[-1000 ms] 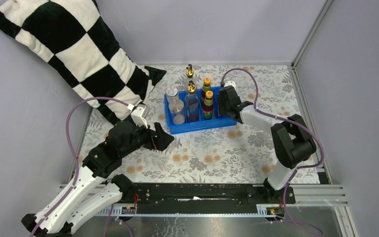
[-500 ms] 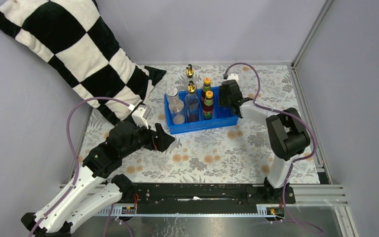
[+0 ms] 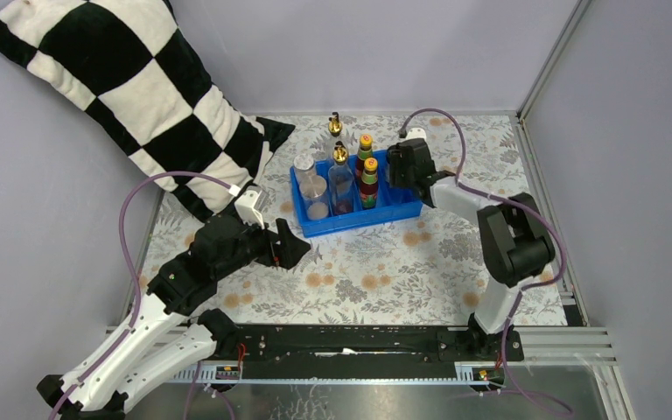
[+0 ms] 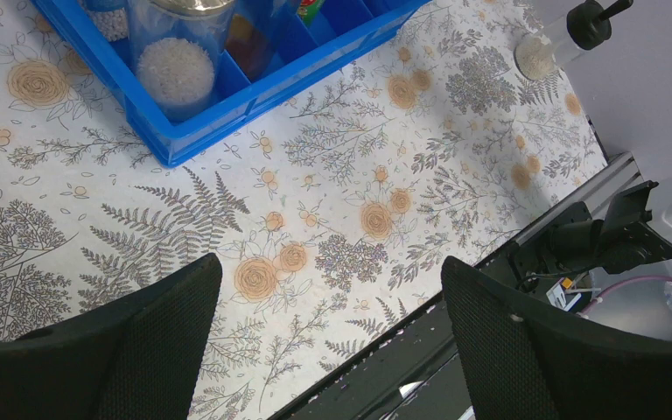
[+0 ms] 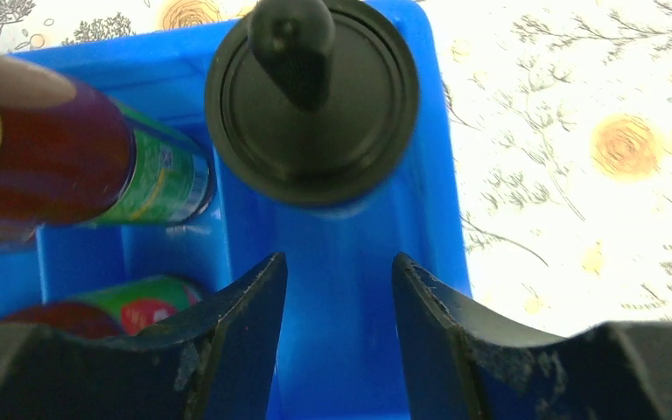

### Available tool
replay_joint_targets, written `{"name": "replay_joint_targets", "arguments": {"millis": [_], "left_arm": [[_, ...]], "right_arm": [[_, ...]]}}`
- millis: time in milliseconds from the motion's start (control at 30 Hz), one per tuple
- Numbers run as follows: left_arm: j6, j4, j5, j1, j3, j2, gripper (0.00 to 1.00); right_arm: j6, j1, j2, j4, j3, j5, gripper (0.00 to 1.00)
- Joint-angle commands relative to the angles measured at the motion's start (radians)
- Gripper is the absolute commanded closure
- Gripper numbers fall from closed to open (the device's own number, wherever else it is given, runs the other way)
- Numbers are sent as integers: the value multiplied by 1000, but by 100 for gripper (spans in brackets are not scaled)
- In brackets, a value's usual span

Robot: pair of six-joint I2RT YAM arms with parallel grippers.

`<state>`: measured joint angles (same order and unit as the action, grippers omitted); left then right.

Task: Organize the condiment bottles
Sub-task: Adjust the bottle in the storage box, then adjust the storage box at the center of the board.

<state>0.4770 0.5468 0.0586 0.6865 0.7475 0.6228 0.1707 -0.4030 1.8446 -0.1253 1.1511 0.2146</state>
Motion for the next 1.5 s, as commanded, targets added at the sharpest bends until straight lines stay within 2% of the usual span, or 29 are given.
{"name": "replay_joint_targets", "arguments": {"millis": [0, 200, 467, 767, 1333, 1467], "left_arm": [[2, -32, -20, 7, -3, -3, 1], [3, -31, -19, 8, -4, -10, 1], [2, -32, -16, 8, -2, -12, 1], [2, -32, -13, 11, -1, -18, 1], [0, -35, -7, 15, -2, -20, 1], [1, -35, -6, 15, -2, -25, 1]], "right_arm": [[10, 7, -172, 67, -48, 1, 45], [22, 7, -254, 176, -135, 12, 45], [61, 7, -301, 188, -242, 31, 46], [101, 6, -367, 230, -320, 91, 58], [133, 6, -454, 284, -418, 72, 58], [139, 7, -455, 328, -407, 61, 64]]}}
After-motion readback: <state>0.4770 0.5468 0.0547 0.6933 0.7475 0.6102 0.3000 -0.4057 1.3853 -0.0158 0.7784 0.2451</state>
